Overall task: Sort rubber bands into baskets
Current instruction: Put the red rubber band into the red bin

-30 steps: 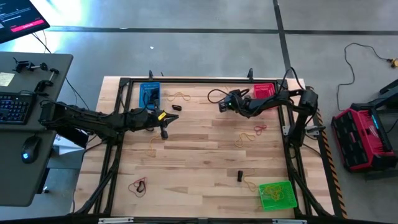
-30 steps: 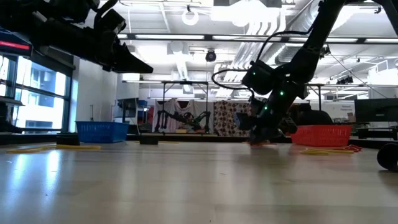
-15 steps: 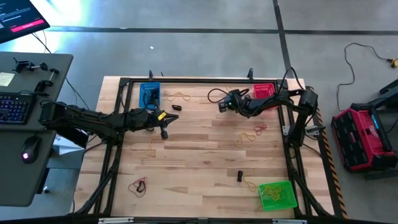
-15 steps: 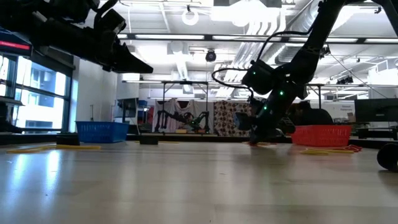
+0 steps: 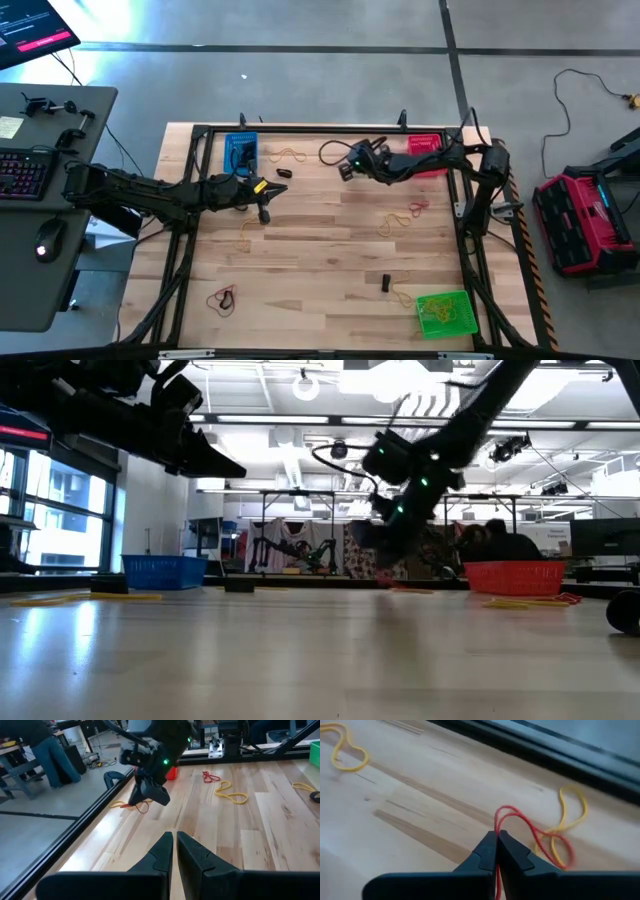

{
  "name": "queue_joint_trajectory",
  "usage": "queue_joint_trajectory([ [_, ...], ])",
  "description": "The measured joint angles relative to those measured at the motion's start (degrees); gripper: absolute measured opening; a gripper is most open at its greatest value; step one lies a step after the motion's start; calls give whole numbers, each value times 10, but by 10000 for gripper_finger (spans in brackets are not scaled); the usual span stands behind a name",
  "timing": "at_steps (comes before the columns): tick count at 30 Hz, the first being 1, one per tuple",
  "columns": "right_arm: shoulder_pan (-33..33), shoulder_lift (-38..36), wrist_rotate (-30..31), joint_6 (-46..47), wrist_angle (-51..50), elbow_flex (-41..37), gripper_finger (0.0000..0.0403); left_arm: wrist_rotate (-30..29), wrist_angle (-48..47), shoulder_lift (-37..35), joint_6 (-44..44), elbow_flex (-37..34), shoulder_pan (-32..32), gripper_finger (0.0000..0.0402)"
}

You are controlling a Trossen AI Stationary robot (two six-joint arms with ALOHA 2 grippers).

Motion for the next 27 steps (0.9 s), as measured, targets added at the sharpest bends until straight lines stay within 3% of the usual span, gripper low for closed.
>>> queue_joint_trajectory([
  [10, 42, -1, 67, -67, -253, 176, 0, 0, 0, 0, -4, 0, 0, 14],
  [16, 51, -11, 152, -50, -466, 252, 0, 0, -10, 0, -4, 0, 0, 14],
  [21, 47, -88, 189, 10, -575, 233, 0, 0, -17, 0, -4, 0, 0, 14],
  [27, 41, -226, 180, 71, -602, 138, 0, 0, -13, 0, -4, 0, 0, 14],
])
